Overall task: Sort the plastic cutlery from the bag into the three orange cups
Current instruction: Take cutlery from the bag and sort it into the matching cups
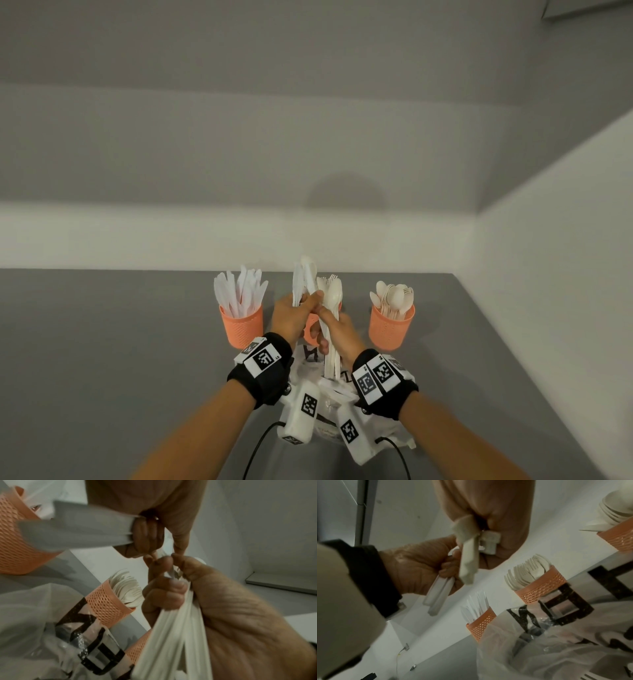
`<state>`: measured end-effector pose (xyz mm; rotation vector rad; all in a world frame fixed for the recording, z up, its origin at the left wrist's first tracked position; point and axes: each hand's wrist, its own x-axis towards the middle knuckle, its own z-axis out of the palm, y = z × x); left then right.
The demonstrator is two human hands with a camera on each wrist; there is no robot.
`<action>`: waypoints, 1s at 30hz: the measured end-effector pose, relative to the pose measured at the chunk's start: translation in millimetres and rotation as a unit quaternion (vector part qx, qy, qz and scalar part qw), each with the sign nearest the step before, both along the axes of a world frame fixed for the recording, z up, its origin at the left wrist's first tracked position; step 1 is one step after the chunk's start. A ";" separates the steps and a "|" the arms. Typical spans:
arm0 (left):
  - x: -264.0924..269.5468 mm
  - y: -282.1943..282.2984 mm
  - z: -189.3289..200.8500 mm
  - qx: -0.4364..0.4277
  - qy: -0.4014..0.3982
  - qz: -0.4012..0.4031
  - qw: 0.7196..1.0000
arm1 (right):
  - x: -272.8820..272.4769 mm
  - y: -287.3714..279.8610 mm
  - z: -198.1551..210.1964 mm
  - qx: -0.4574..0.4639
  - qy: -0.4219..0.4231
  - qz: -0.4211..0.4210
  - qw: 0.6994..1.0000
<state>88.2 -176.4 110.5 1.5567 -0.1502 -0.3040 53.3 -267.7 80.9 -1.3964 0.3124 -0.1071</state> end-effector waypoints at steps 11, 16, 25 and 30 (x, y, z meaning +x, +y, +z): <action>6.8 5.3 -6.2 -0.039 0.065 0.023 0.997 | 1.8 2.1 -2.8 -0.008 -0.003 -0.026 1.000; 5.3 11.8 -8.1 -0.071 0.079 -0.013 0.994 | 6.6 7.4 -8.4 -0.058 -0.038 -0.064 0.996; 7.4 15.9 -11.1 -0.073 0.064 0.018 0.995 | 11.8 14.4 -10.5 -0.087 -0.038 -0.047 0.994; 29.2 25.6 -18.6 -0.074 0.072 0.091 0.990 | 14.9 12.0 -9.4 -0.021 -0.012 -0.028 0.999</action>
